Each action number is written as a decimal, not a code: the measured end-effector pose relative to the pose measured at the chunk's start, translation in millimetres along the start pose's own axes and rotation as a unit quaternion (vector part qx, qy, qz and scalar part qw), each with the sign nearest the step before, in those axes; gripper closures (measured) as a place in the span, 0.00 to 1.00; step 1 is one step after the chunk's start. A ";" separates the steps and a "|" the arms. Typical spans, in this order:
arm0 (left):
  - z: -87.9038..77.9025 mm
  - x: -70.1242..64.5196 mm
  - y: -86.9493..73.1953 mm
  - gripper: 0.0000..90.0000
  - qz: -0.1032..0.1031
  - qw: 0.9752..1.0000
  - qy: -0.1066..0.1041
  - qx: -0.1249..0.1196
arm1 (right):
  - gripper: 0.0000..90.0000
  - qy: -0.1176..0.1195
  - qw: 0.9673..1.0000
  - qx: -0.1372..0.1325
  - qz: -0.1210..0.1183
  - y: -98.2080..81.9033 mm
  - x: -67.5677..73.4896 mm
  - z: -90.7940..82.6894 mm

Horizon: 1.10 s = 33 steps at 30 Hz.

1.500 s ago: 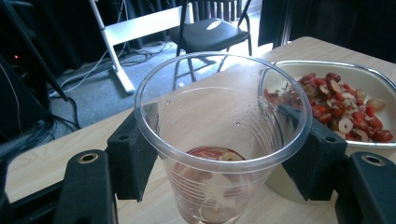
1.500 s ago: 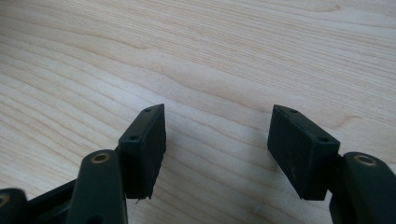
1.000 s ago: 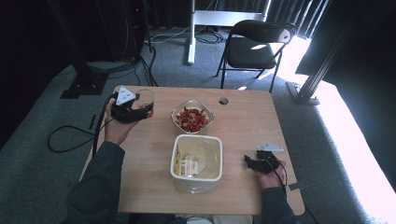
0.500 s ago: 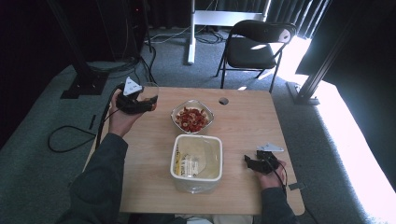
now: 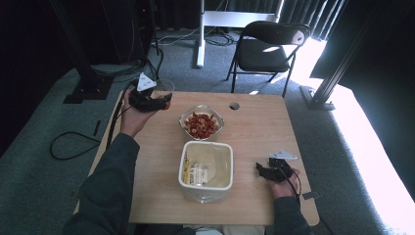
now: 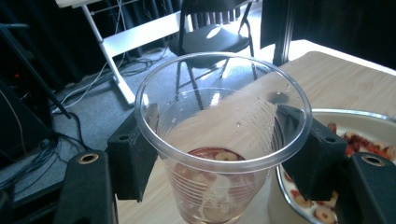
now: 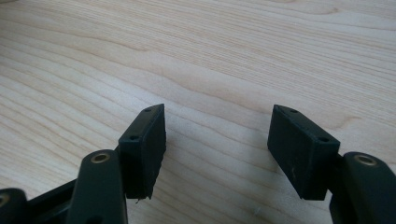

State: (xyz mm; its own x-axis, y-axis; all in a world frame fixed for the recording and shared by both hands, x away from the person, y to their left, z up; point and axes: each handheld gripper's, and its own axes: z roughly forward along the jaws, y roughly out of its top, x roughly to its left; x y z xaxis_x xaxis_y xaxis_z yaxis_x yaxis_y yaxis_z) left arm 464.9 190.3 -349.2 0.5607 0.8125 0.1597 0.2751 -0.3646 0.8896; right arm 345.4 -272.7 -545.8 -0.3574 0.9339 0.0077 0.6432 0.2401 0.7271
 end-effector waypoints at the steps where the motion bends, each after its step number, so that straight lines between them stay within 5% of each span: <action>1: 1.0 -0.6 1.3 0.37 0.004 1.000 0.001 0.004 | 0.41 0.000 1.000 0.000 0.000 -0.1 0.0 0.0; 33: 14.8 -33.6 21.8 0.38 0.078 0.997 0.009 0.028 | 0.41 -0.001 1.000 -0.004 0.000 -1.0 0.2 0.0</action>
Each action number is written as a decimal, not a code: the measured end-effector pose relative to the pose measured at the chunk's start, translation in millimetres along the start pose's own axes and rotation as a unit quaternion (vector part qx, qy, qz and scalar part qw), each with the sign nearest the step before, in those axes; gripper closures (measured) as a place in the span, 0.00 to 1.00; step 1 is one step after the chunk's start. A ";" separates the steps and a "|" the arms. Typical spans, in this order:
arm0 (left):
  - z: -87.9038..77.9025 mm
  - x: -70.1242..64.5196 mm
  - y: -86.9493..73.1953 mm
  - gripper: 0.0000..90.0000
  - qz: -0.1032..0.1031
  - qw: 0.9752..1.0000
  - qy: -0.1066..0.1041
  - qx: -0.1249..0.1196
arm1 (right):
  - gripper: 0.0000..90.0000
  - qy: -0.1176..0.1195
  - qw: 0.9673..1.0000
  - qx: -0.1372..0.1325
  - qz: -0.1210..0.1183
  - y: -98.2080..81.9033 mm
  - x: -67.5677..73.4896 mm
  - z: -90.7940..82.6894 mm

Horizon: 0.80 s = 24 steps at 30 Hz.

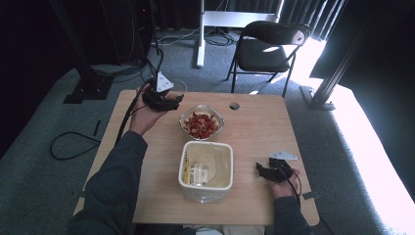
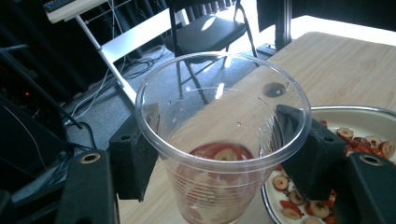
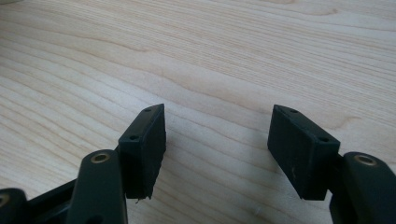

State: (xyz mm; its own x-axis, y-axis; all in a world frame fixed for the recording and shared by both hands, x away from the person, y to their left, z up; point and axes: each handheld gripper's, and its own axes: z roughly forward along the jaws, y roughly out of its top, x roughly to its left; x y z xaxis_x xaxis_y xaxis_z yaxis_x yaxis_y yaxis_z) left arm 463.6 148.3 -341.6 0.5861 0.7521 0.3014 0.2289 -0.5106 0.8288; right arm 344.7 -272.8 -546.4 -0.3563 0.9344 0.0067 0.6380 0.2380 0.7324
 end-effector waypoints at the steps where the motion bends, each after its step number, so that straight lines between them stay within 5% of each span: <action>1: 0.8 -1.1 0.9 0.38 0.005 1.000 0.000 0.004 | 0.41 0.000 1.000 0.000 0.000 0.0 0.0 0.0; 9: 2.8 -9.2 10.4 0.38 0.009 1.000 -0.010 -0.011 | 0.41 0.000 1.000 0.000 0.000 0.0 -0.1 0.0; 17: 9.3 -19.4 9.3 0.38 0.041 0.999 0.006 0.007 | 0.41 0.000 1.000 -0.001 -0.001 -0.2 -0.1 0.1; 24: 13.7 -28.1 6.7 0.38 0.081 0.996 0.024 0.029 | 0.41 0.000 1.000 -0.002 -0.001 -0.3 0.1 0.2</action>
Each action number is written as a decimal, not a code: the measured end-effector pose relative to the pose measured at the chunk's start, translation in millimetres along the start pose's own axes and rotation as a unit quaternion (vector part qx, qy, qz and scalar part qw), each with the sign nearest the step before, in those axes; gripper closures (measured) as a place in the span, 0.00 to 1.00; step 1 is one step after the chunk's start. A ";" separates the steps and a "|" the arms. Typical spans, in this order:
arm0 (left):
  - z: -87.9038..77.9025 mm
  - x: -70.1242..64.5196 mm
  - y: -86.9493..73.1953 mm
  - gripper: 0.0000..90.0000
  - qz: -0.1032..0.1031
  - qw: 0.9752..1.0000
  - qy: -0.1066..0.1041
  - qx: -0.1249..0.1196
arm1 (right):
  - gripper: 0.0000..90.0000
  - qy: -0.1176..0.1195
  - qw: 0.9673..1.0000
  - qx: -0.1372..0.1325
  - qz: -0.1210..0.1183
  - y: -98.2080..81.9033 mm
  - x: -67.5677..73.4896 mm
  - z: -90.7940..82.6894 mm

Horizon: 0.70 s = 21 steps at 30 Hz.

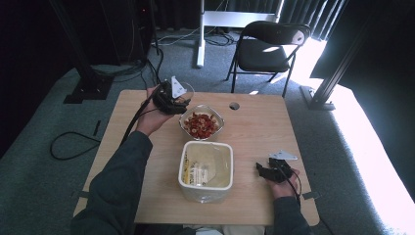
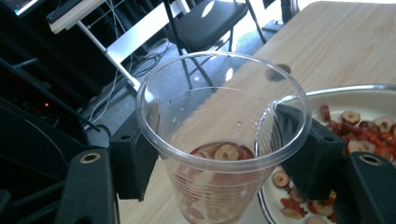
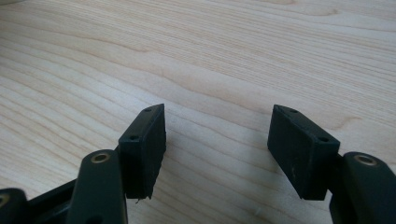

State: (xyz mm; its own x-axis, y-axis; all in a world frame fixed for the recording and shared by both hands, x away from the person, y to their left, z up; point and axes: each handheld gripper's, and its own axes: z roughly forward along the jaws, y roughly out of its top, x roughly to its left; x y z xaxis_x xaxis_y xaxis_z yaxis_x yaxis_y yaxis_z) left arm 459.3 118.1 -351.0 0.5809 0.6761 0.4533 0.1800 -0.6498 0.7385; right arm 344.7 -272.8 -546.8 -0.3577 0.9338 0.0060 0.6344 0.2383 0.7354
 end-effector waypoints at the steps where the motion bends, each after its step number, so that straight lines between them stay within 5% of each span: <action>1: 0.3 -1.2 0.0 0.38 0.006 1.000 0.002 0.002 | 0.41 0.000 1.000 0.000 0.000 0.0 0.1 0.1; 21: 6.9 -21.4 1.2 0.39 0.104 0.993 0.024 0.044 | 0.41 0.001 1.000 -0.002 0.000 0.1 0.9 0.8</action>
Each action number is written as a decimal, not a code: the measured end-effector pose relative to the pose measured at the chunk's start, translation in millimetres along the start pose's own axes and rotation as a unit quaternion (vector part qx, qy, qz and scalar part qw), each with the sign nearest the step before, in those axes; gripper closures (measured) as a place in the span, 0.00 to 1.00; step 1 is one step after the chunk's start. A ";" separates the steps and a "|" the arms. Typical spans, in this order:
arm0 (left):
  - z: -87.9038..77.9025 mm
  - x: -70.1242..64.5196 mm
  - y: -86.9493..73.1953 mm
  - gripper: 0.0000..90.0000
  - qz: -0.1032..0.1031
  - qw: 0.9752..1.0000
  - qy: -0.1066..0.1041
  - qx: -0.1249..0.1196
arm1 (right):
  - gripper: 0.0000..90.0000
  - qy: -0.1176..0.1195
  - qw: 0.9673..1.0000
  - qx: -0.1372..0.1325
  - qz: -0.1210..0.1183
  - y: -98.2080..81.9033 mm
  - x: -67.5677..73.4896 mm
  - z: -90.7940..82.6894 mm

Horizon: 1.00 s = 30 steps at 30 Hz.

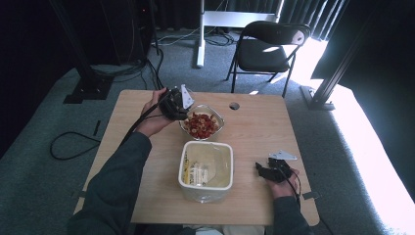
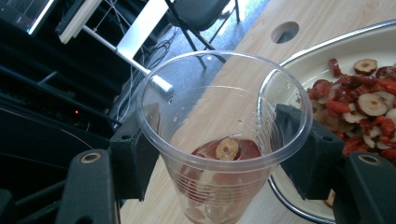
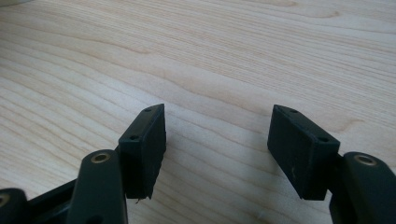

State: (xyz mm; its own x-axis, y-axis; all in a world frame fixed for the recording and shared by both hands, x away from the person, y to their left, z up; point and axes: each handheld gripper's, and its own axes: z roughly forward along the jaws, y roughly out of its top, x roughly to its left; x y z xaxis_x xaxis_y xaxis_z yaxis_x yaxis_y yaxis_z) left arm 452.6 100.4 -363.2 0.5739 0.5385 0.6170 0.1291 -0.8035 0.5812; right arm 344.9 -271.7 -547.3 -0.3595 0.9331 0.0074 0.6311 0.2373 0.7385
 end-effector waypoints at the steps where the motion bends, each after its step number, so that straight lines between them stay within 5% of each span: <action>1: -0.4 -0.3 1.4 0.39 0.005 1.000 0.000 0.002 | 0.41 0.000 1.000 0.000 0.000 0.0 0.0 0.0; 21: 1.5 -12.3 0.2 0.39 0.074 0.997 0.000 0.028 | 0.41 0.000 1.000 -0.001 -0.001 -0.1 0.4 0.4; 28: 4.4 -19.9 -1.5 0.39 0.114 0.992 0.010 0.050 | 0.41 0.001 1.000 -0.002 -0.002 0.0 0.3 0.4; 30: 4.7 -21.7 0.0 0.39 0.134 0.989 0.016 0.061 | 0.41 0.001 1.000 -0.002 -0.002 -0.1 0.3 0.5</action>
State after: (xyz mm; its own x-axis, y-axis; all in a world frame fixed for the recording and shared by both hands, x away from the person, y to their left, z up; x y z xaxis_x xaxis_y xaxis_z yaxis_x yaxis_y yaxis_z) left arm 443.9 87.6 -379.1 0.5748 0.3088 0.7578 0.0745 -0.9420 0.3274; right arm 345.1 -271.4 -547.6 -0.3631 0.9317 0.0056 0.6273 0.2400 0.7408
